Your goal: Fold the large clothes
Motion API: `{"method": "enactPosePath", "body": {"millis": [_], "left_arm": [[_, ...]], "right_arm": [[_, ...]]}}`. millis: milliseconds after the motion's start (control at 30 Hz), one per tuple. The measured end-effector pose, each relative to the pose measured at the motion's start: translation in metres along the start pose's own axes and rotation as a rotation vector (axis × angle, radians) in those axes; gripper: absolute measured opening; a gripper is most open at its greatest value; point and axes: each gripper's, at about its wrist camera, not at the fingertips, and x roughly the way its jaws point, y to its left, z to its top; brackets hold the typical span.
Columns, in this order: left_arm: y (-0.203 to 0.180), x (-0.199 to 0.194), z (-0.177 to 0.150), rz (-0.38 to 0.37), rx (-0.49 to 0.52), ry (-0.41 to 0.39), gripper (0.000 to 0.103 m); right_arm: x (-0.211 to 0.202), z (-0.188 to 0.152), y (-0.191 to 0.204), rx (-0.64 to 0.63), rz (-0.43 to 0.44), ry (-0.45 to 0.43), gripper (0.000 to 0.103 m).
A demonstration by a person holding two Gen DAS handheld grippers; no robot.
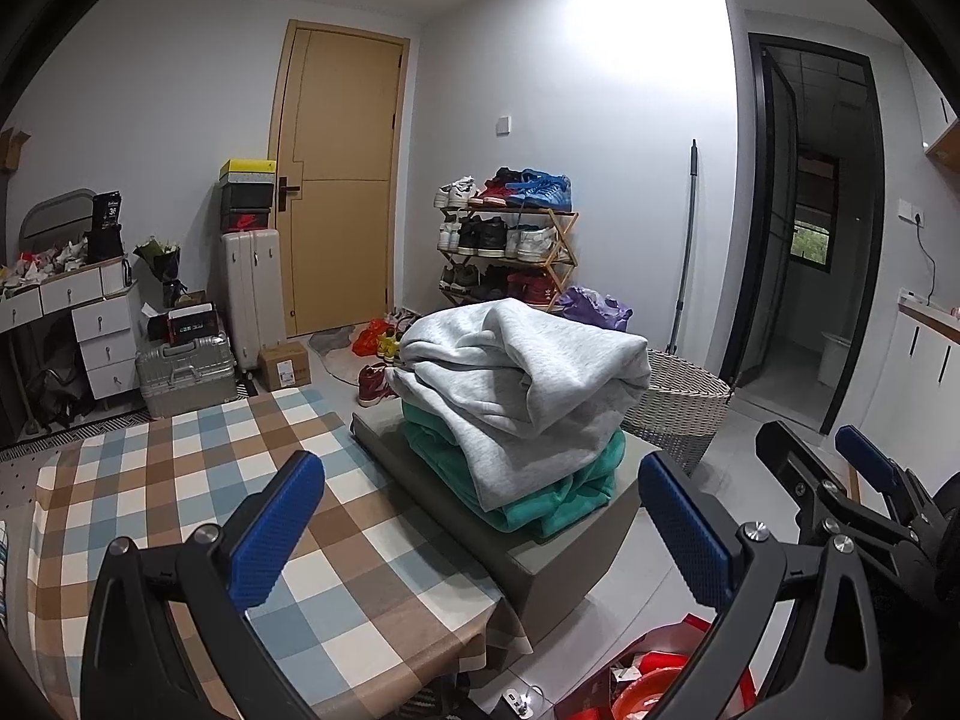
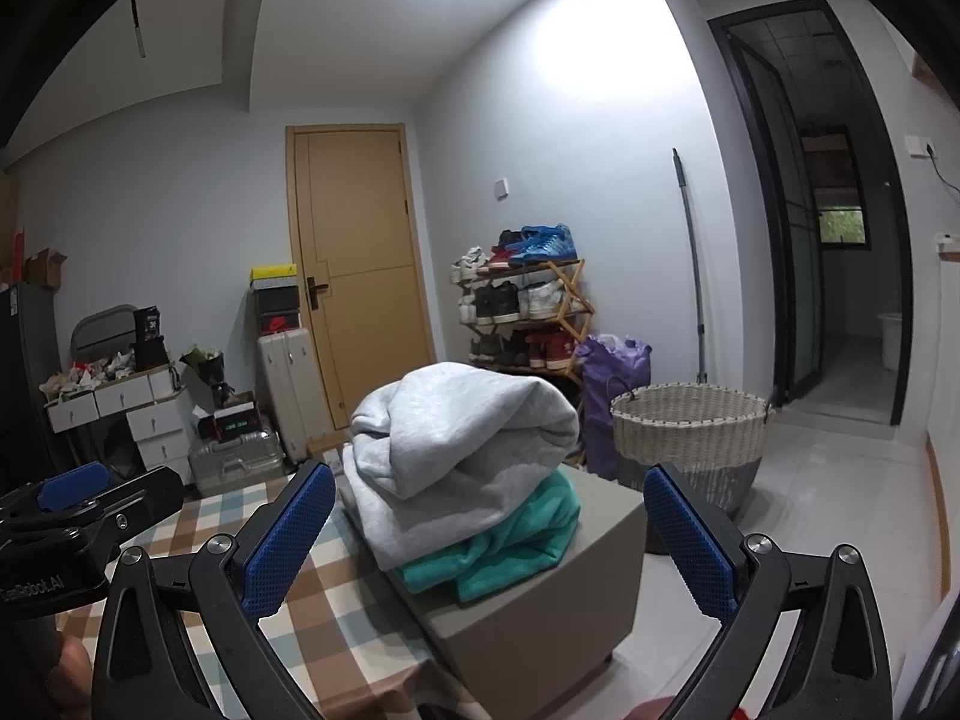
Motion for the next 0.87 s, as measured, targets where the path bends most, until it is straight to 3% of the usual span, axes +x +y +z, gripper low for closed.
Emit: {"method": "enactPosePath", "body": {"millis": [867], "left_arm": [[0.005, -0.0037, 0.0012, 0.01, -0.018, -0.023, 0.102]], "right_arm": [[-0.004, 0.0004, 0.003, 0.01, 0.002, -0.013, 0.103]]}}
